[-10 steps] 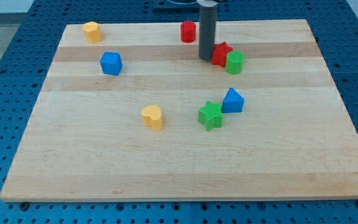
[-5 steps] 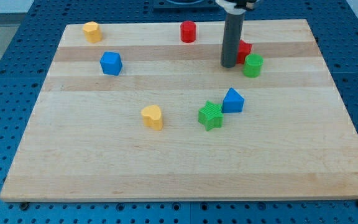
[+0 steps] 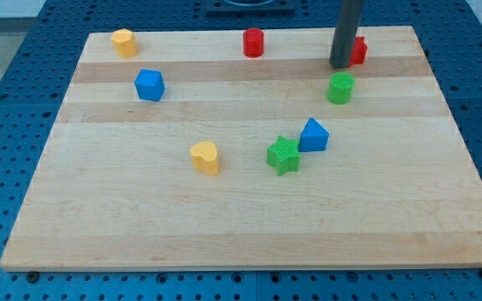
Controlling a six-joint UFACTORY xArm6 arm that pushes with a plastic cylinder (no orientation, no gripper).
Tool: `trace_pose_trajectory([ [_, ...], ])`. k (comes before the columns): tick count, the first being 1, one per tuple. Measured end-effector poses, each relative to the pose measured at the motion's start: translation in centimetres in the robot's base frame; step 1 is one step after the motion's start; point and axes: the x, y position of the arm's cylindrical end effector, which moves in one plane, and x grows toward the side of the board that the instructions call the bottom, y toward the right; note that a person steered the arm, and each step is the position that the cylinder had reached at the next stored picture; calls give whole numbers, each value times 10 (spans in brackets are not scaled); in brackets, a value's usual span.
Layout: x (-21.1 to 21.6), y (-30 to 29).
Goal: Push the red star to the top right of the board
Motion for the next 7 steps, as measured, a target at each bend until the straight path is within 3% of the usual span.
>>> trace_pose_trajectory([
  [7,-31,38],
])
